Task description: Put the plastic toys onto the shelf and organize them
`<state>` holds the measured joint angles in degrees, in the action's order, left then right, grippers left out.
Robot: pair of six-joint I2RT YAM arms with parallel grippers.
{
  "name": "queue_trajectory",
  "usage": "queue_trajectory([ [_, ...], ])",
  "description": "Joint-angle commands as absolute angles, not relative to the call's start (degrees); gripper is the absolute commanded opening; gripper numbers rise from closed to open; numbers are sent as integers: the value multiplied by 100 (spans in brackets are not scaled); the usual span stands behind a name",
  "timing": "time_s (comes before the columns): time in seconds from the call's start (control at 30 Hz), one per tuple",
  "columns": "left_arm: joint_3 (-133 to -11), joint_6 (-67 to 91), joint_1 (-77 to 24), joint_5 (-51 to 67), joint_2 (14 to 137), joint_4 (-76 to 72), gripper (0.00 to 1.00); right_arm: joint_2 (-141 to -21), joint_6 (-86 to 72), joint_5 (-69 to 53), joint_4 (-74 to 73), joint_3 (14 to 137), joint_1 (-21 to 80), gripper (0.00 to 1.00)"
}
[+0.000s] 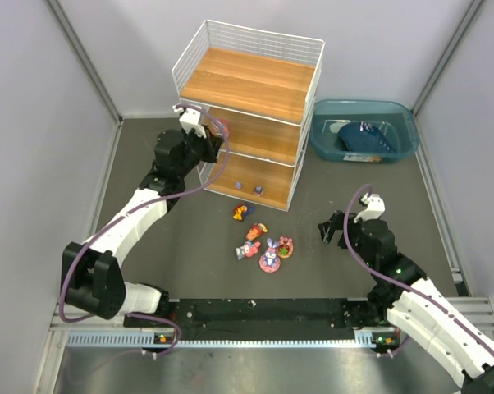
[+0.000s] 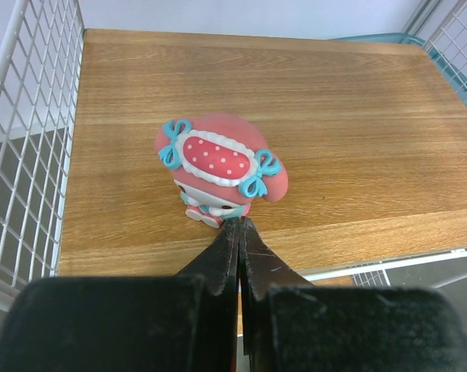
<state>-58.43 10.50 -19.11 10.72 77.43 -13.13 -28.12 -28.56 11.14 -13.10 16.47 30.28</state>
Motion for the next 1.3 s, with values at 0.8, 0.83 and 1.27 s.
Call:
queue_trajectory([
  [0.8, -5757, 1169, -1890, 1670, 6585, -1415, 1, -2733, -2821, 1230, -1178, 1617, 3085, 99],
  [0.83, -5626, 1195, -1898, 1705, 6226, -1311, 3, -2733, -2821, 1239, -1186, 1617, 3085, 99],
  [1.27, -3490, 2039, -2555, 1637, 4281, -573, 50, -2769, -2804, 1037, -1073, 1582, 3085, 99],
])
